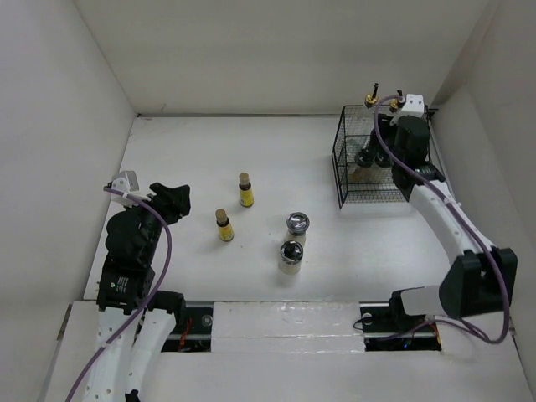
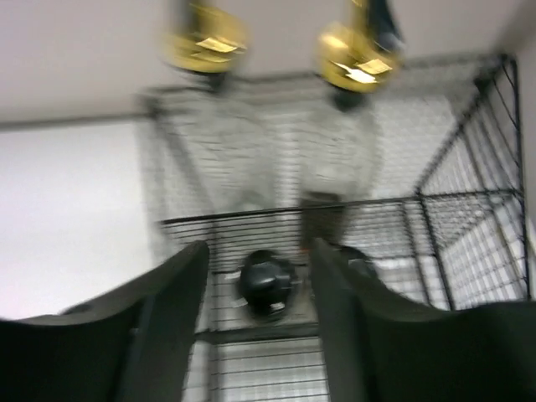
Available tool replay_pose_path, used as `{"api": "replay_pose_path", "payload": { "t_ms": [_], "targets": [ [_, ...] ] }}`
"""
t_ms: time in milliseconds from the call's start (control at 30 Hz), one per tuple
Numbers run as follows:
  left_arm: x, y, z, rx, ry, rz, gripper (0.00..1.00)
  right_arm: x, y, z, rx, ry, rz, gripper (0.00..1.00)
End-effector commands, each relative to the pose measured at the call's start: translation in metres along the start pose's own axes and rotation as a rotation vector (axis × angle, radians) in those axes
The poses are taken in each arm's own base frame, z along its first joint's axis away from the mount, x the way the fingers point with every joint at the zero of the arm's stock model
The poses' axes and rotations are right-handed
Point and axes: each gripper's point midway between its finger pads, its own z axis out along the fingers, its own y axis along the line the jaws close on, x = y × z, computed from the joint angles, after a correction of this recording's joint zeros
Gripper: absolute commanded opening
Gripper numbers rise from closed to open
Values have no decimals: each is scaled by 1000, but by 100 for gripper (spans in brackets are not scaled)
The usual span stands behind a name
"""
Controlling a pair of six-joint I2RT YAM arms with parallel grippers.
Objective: Organize the condiment bottles
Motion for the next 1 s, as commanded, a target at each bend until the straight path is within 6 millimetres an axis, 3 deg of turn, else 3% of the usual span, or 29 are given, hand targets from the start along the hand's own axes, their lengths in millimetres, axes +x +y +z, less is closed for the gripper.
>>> {"api": "replay_pose_path", "payload": {
  "t_ms": [0,33,67,100,133,200,233,267,300,333,367,433,533,700,967],
  "targets": [
    [-9,-5,2,24,-30,7,58,-47,49,-53,-140,-167,20,55],
    [-9,-5,2,24,-30,7,58,-42,63,-62,-180,-164,13,34],
    [-9,-5,2,24,-30,7,55,-30,97,-77,-280,-148,-7,22],
    [-9,-5,2,24,-30,7,52,-5,111,-85,-324,-105,-16,12],
    [-6,-4,2,18,-21,8,50,1,126,-101,-376,-106,-24,2],
    [-9,-3,0,13,-37,7,47,31,160,-131,-476,-49,-73,3],
    [-8,-2,2,9,-29,7,47,40,166,-143,-504,-27,-92,12],
    [-8,-2,2,9,-29,7,47,53,172,-151,-519,11,-120,36],
    [-7,-4,2,18,-23,8,48,66,182,-166,-568,48,-153,48],
    [-7,-4,2,18,-23,8,50,85,181,-174,-577,117,-199,60],
    [-7,-4,2,18,-23,8,51,93,184,-183,-605,143,-220,73],
    [-7,-4,4,18,-23,8,54,117,192,-205,-650,218,-268,81],
    [-4,-6,5,29,-6,8,55,131,203,-223,-688,255,-269,92],
    [-5,-7,3,34,-14,8,56,149,211,-209,-648,306,-291,99],
    [-8,-8,1,40,-24,7,56,170,226,-186,-608,340,-360,99]
  ]
}}
